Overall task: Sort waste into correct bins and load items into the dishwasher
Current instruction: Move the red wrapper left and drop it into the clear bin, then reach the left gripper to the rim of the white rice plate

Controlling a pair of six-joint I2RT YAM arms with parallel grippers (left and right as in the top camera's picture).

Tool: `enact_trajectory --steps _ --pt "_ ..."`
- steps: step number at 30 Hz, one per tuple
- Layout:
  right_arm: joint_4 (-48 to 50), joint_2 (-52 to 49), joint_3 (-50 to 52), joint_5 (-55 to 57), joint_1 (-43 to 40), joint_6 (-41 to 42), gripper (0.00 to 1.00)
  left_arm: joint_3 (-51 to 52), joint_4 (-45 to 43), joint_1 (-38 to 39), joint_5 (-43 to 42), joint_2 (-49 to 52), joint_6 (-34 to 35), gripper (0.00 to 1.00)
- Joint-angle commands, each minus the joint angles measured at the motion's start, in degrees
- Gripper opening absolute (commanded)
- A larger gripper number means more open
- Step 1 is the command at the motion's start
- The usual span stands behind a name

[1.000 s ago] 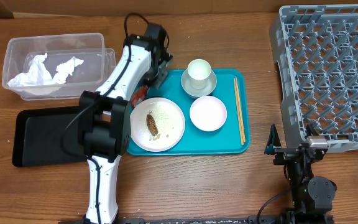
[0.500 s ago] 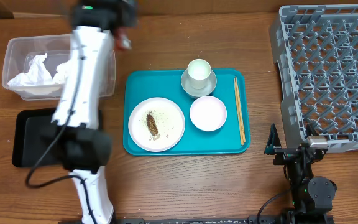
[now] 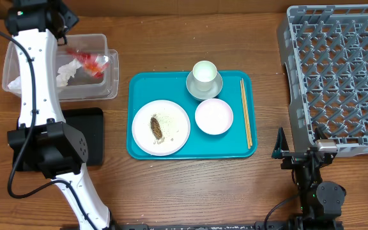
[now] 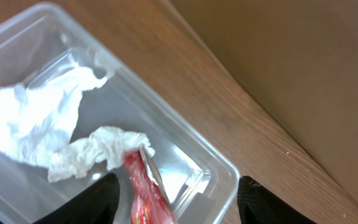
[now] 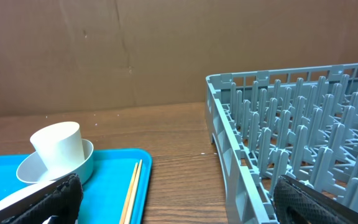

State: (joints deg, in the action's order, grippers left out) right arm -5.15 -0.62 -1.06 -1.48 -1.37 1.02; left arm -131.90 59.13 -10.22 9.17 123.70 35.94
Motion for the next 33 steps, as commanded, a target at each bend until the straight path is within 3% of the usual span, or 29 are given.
enact_trajectory --steps 1,7,11,13,15,21,33 --pt "0.31 0.46 0.59 0.35 0.02 -0.42 1.0 0.37 0.83 -0.35 -2.43 0.87 2.8 0.64" --pt "0.31 0.46 0.59 0.35 0.02 -0.42 1.0 0.13 4.09 -1.4 -13.03 -2.69 2.05 0.65" --pt "0.31 0.46 0.59 0.35 0.02 -0.42 1.0 0.13 5.68 -0.96 -31.58 -6.45 -8.5 0.5" --pt "0.31 0.46 0.59 0.35 0.02 -0.42 1.0 0.13 7.48 0.37 -39.36 -8.31 -12.96 0.51" --pt "0.31 0.46 0.59 0.35 0.02 -0.42 1.0 0.13 10.56 1.95 -41.33 -9.86 -14.84 0.52" --pt "0.31 0.46 0.59 0.35 0.02 -0.42 1.0 0.13 20.59 8.24 -40.61 -13.68 -22.29 0.54" --pt "0.31 0.46 0.59 0.35 0.02 -0.42 1.0 0.59 33.22 22.53 -20.96 -14.95 -20.98 0.68"
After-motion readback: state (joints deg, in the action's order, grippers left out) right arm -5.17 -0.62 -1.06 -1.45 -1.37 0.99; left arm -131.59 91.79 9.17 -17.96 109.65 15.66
